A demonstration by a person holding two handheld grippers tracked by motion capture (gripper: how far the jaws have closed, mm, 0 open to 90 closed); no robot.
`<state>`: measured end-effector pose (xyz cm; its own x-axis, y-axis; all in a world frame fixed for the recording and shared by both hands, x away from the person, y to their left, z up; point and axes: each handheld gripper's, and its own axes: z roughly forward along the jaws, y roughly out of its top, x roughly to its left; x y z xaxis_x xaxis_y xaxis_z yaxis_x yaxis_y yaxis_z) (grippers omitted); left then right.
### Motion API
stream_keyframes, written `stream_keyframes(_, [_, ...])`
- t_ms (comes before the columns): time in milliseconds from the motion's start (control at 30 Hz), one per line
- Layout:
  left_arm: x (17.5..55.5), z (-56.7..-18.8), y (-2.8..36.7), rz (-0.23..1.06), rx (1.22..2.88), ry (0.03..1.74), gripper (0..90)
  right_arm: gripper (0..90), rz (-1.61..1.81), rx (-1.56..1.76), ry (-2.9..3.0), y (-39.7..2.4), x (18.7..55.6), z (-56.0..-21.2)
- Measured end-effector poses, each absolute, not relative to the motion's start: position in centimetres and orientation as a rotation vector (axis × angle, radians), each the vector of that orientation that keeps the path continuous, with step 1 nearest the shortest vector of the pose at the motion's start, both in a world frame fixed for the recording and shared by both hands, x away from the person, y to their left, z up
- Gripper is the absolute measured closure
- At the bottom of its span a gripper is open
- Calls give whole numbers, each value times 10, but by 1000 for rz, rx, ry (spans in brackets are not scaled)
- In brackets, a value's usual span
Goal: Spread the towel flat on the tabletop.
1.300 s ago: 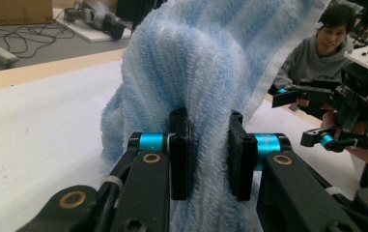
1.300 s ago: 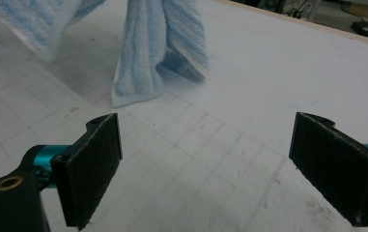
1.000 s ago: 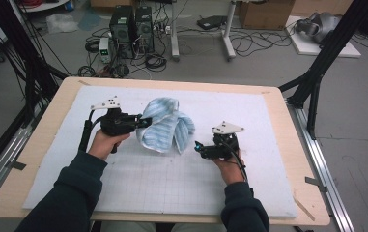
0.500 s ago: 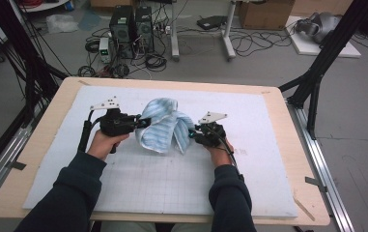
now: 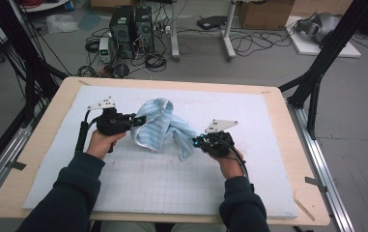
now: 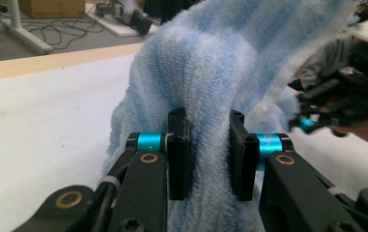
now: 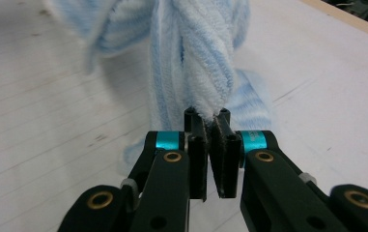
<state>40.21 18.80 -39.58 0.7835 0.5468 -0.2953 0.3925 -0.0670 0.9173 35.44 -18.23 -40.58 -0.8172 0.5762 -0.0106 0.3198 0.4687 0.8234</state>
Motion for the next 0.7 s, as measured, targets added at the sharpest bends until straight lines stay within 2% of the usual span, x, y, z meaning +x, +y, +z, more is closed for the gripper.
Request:
stream_keyframes(433, [410, -415, 170, 135, 1742, 779, 706, 867, 1292, 671, 2530, -196, 291, -404])
stream_keyframes(700, [414, -418, 175, 230, 1746, 861, 663, 866, 1329, 650, 2554, -199, 271, -406])
